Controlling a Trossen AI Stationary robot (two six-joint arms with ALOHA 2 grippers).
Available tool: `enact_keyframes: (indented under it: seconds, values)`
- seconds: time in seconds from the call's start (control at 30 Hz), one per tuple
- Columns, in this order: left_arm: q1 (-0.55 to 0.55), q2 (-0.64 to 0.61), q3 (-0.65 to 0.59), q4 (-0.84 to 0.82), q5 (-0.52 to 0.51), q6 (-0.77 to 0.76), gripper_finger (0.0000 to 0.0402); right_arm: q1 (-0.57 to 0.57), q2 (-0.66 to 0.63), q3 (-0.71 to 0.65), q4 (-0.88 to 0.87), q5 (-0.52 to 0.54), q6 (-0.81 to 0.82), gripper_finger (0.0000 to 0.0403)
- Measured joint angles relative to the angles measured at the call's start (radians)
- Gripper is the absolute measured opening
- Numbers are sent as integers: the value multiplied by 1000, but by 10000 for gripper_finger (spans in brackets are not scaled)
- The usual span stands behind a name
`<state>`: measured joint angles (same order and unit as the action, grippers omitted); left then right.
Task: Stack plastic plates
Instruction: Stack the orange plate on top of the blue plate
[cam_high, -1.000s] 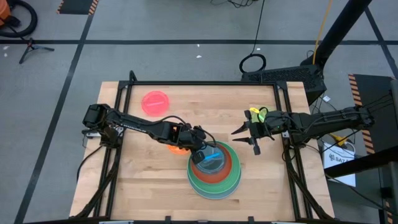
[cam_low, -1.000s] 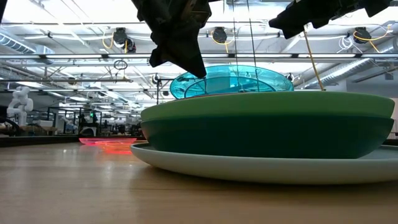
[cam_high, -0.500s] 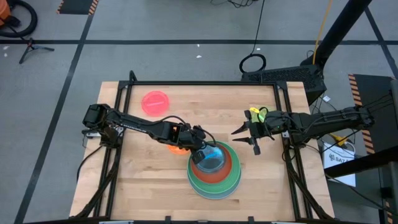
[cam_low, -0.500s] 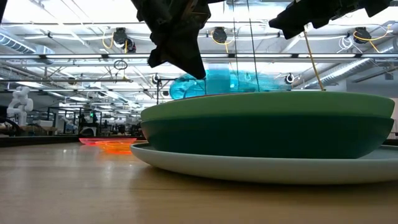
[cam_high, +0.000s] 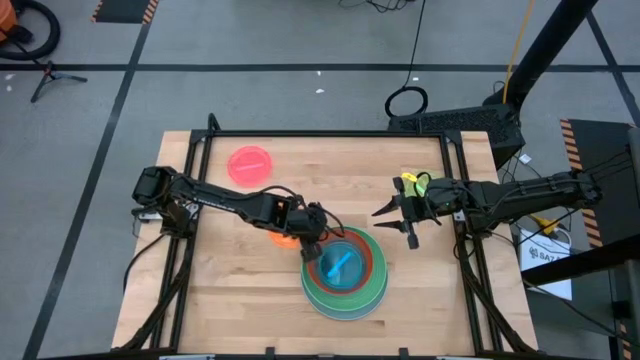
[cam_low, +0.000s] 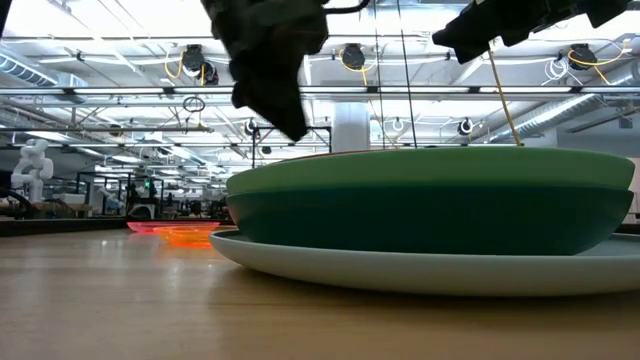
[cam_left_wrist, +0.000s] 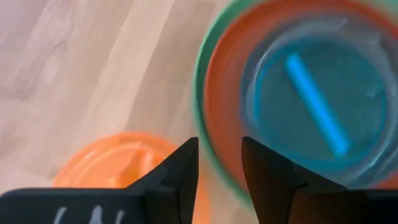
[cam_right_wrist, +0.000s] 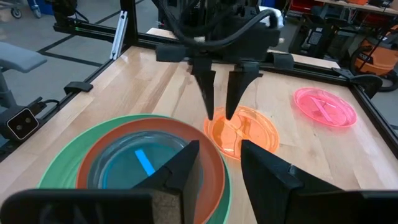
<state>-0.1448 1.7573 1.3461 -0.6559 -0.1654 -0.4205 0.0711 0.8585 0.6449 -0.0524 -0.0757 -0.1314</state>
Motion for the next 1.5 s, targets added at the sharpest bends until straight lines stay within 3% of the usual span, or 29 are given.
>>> enact_keyframes:
  seconds: [0.33,0.6,0.77,0.93,1.1,1.27,1.5]
  values:
    - [23,0,0,-299,-52,163,129,0,0,0,-7,0,0,109]
    - [60,-2,0,-351,-98,438,129,0,0,0,-6,0,0,109]
    - [115,-53,-74,-287,-98,491,129,0,0,0,-15,0,-2,109]
    - [175,-169,-245,-157,-90,479,129,0,0,-1,-39,0,-3,109]
    - [232,-256,-410,17,45,481,129,0,0,-1,-33,0,-4,109]
    - [267,-255,-508,120,43,528,129,0,0,-1,-27,1,-4,109]
    - [280,-240,-539,231,42,542,129,0,0,-1,-32,1,-6,109]
